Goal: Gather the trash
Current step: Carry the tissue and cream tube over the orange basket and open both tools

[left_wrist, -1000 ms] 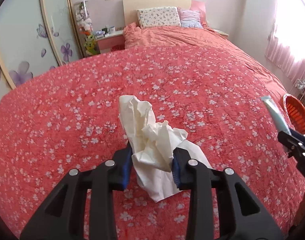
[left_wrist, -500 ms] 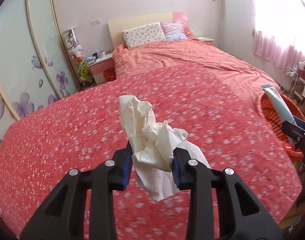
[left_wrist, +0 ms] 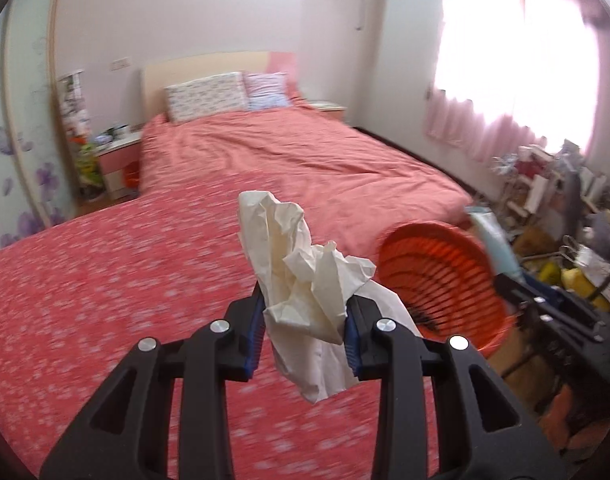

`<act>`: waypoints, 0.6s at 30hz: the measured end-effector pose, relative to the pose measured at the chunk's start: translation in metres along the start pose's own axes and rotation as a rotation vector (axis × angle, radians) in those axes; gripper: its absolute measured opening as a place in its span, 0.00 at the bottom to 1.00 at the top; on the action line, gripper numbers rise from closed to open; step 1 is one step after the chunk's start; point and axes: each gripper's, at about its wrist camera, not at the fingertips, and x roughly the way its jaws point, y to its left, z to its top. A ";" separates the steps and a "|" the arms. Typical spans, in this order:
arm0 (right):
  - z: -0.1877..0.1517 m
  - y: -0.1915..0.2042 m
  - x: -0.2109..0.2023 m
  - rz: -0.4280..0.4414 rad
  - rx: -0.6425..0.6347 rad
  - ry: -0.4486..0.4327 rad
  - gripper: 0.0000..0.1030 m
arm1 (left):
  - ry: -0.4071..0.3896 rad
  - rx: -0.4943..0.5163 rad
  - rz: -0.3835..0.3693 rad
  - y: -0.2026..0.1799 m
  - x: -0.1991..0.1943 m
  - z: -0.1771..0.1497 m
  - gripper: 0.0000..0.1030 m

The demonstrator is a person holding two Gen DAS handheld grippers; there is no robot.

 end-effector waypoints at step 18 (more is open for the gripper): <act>0.017 -0.100 0.061 0.004 0.191 0.048 0.51 | 0.142 0.056 -0.126 -0.111 0.146 0.022 0.63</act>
